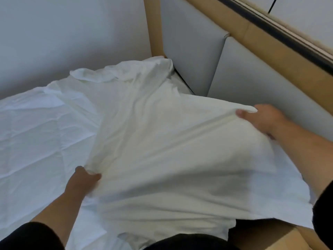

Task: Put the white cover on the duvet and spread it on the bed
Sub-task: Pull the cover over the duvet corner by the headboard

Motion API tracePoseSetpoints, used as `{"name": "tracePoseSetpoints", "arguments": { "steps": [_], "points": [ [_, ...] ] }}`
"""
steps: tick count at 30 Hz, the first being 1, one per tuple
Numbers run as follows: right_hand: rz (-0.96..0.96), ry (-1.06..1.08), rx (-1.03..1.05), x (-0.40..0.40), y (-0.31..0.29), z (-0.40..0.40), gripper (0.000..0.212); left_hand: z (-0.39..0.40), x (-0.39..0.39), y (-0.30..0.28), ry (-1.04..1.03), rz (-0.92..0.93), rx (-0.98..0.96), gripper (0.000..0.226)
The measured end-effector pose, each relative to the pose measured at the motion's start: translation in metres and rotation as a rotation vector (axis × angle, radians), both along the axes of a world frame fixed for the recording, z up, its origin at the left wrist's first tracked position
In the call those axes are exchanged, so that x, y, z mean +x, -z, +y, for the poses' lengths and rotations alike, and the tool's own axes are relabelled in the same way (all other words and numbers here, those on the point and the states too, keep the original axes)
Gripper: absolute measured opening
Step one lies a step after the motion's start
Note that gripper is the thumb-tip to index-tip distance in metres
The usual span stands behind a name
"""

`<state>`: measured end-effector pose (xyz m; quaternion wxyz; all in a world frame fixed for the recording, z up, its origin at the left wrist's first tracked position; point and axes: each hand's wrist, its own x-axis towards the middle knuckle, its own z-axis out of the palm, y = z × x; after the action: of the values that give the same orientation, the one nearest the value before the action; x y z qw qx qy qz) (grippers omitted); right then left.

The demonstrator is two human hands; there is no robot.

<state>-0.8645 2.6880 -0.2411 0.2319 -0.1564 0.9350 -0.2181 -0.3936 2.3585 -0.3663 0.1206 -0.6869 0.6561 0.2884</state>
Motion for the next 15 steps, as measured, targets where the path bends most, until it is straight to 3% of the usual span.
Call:
{"name": "tracePoseSetpoints", "arguments": {
  "steps": [3,6,8,12,15],
  "points": [
    [-0.194,-0.035,-0.198,0.030,-0.006,-0.008,0.039,0.024,-0.008,0.030,0.066,-0.050,0.148,0.071],
    [-0.419,-0.030,-0.323,0.057,-0.010,-0.006,0.020,0.039,-0.024,0.039,0.104,-0.140,0.179,0.073],
    [-0.453,-0.027,-0.335,0.069,-0.013,-0.005,0.016,0.040,-0.043,0.032,0.193,-0.150,0.088,0.075],
    [-0.475,-0.038,-0.336,0.084,-0.013,-0.004,0.013,0.022,-0.095,0.028,0.326,0.069,-0.040,0.089],
    [-0.381,-0.084,-0.272,0.079,-0.004,-0.002,0.010,0.003,-0.128,0.039,0.263,0.163,-0.055,0.095]
  ]
}}
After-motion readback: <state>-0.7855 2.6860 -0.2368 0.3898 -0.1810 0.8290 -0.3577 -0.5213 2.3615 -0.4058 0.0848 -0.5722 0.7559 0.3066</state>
